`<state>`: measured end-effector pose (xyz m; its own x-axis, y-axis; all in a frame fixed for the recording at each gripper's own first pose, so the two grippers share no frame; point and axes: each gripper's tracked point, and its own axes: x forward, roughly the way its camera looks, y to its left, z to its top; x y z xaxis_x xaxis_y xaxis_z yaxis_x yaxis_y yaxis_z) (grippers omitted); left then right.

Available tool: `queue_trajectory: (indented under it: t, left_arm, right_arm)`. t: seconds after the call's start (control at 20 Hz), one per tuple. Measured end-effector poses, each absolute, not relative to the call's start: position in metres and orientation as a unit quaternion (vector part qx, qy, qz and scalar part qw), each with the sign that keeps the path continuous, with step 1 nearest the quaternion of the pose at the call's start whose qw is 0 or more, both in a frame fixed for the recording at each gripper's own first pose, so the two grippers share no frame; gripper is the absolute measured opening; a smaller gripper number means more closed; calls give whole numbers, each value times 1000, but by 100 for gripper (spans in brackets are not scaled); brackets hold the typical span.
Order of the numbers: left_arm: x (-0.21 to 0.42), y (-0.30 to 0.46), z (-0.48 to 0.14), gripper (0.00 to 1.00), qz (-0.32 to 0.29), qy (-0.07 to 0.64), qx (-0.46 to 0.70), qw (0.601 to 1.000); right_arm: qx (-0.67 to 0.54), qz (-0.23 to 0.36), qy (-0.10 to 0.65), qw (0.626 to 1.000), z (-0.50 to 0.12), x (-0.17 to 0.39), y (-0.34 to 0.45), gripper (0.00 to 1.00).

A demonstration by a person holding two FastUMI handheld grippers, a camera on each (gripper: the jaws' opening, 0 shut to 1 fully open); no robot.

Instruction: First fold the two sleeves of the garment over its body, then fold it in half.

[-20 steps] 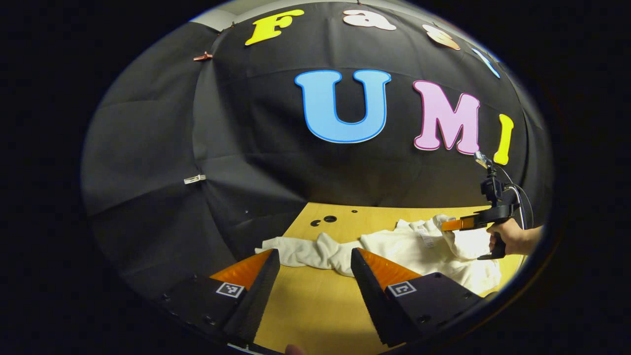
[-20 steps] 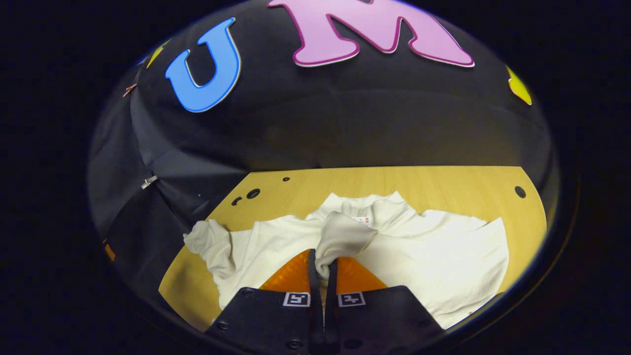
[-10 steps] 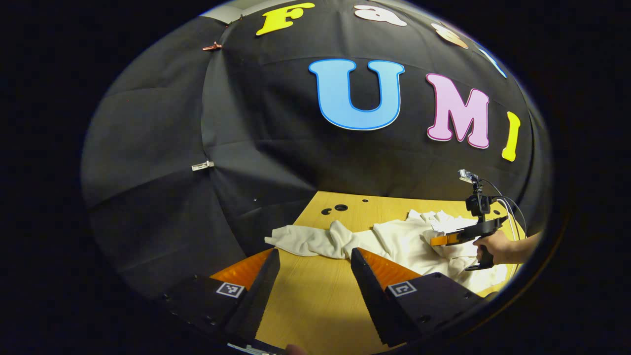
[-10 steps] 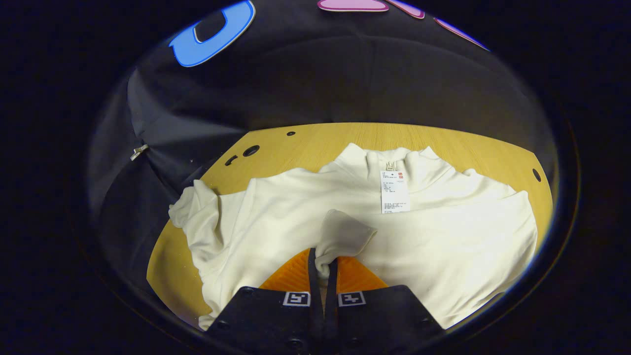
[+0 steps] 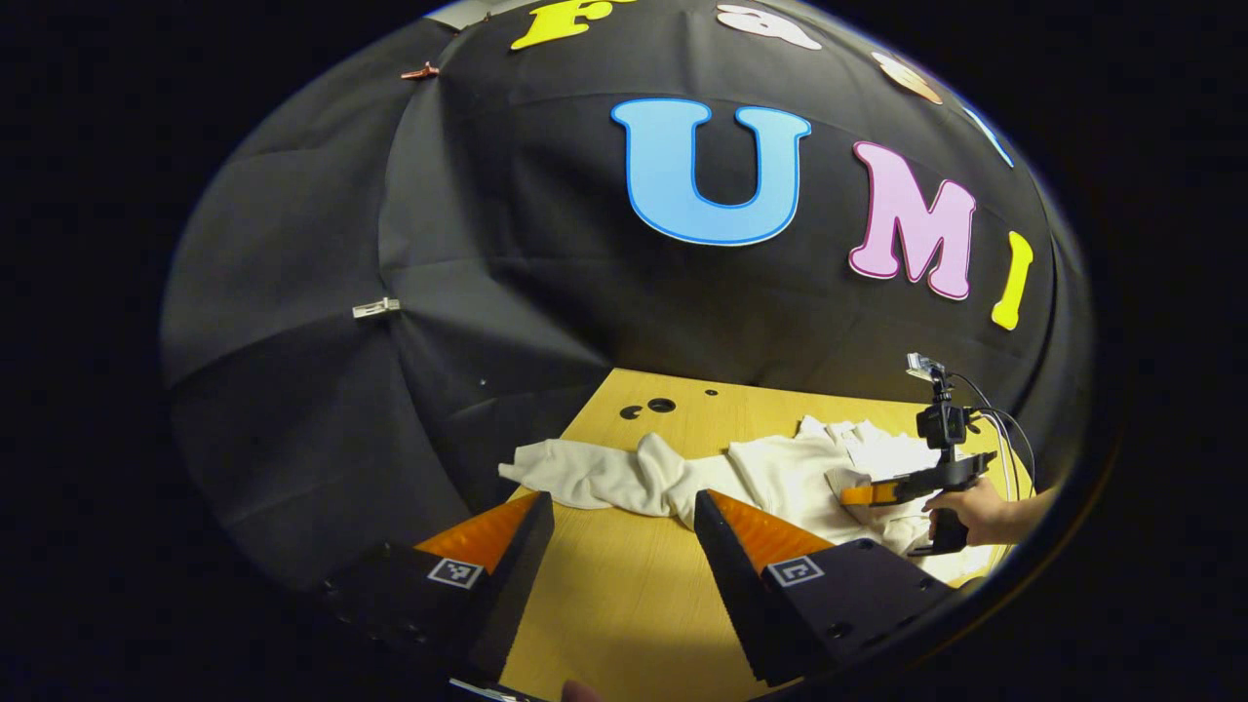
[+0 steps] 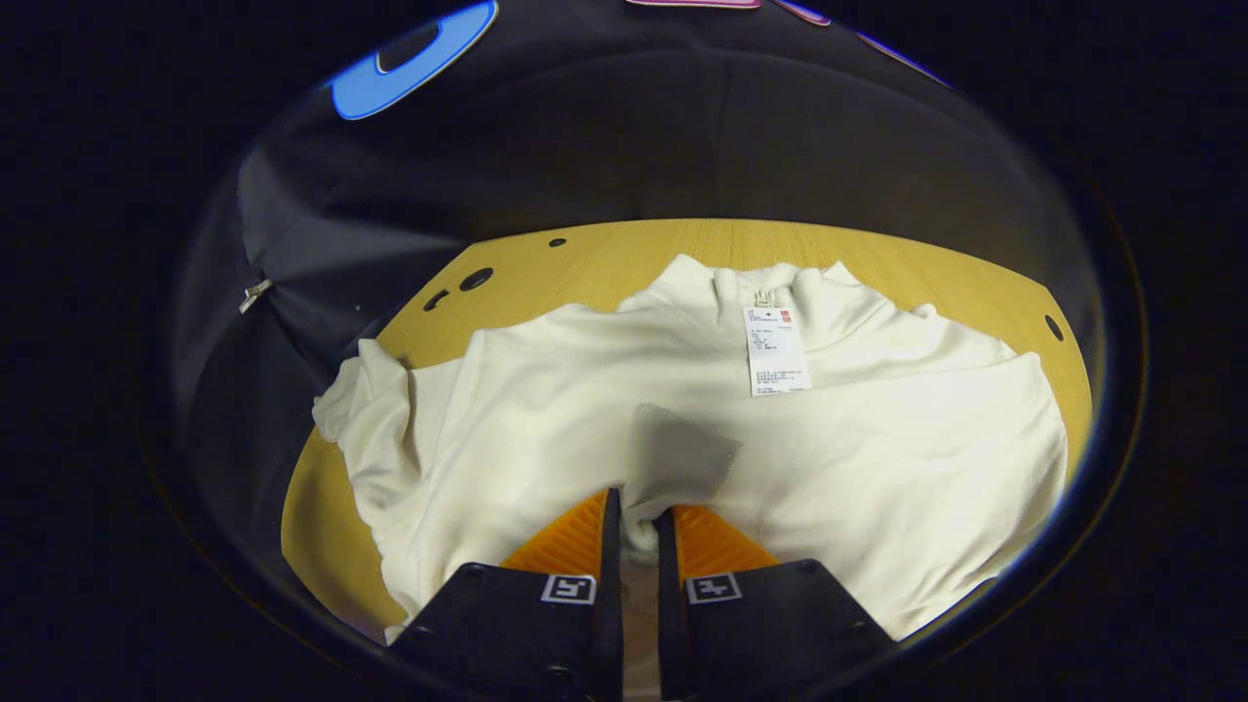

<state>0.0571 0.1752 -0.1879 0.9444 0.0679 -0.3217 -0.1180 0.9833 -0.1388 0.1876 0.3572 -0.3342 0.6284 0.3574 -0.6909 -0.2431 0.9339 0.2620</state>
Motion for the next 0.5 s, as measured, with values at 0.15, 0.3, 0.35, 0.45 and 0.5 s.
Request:
queue_trajectory:
  t: [0.15, 0.3, 0.35, 0.45, 0.5]
  left_arm:
    - [93, 195, -194, 90, 46, 160, -68, 984]
    - [136, 228, -209, 90, 50, 168, -64, 983]
    - [150, 239, -217, 90, 49, 173, -64, 982]
    - [175, 258, -235, 90, 41, 192, -67, 978]
    - [186, 268, -247, 90, 39, 202, -74, 976]
  right_arm:
    - [68, 165, 389, 904, -325, 185, 352, 26]
    - [73, 171, 379, 907, -311, 179, 344, 37]
    - [70, 172, 374, 909, -305, 176, 338, 38]
    - [68, 171, 362, 914, -291, 170, 325, 41]
    - [72, 170, 354, 917, -283, 166, 319, 42]
